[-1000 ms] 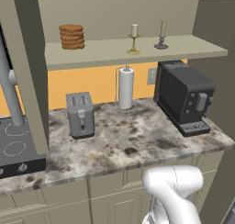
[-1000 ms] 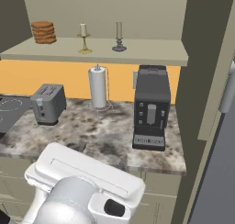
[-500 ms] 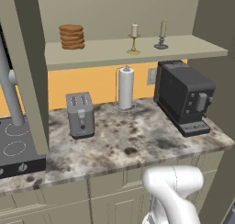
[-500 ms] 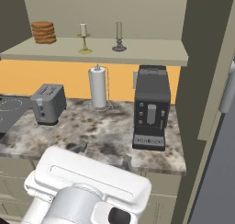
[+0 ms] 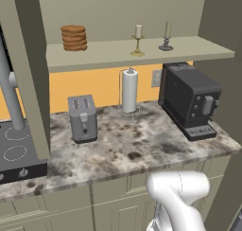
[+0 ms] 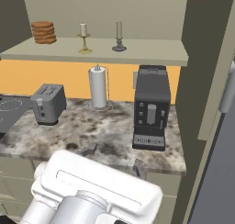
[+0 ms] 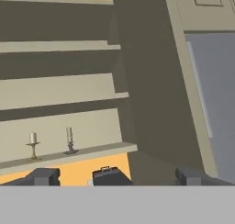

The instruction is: Pick the candle and candle from the dining table and place them in the open cabinet. Close the cabinet after placing the objects.

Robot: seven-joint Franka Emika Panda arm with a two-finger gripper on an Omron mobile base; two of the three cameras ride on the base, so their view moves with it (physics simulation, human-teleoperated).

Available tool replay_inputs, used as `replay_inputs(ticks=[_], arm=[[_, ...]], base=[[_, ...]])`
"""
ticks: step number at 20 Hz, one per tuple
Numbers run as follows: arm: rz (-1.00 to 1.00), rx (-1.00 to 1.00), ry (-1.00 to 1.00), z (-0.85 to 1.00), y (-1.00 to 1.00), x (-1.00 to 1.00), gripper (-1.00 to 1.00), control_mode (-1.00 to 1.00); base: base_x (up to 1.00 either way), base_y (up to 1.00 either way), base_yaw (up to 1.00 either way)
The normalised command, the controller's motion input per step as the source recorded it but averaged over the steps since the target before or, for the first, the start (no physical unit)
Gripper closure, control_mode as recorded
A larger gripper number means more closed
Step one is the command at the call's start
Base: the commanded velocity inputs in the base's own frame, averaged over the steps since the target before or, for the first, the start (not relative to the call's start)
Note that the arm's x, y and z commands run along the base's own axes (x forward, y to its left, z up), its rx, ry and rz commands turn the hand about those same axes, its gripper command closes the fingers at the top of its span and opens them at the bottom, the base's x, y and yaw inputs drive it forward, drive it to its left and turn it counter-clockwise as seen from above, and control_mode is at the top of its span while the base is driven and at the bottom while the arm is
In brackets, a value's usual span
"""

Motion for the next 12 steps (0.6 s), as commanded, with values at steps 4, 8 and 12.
replay_inputs(ticks=[4, 8, 12], arm=[[-0.12, -0.02, -0.04, -0.19, -0.20, 0.00, -1.00, -1.00], [-0.11, -0.01, -0.03, -0.13, -0.20, 0.00, -1.00, -1.00], [-0.05, -0.03, -0.05, 0.00, -0.08, 0.05, -1.00, -1.00]], base=[[0.00, 0.00, 0.00], [0.00, 0.00, 0.00], [0.00, 0.00, 0.00]])
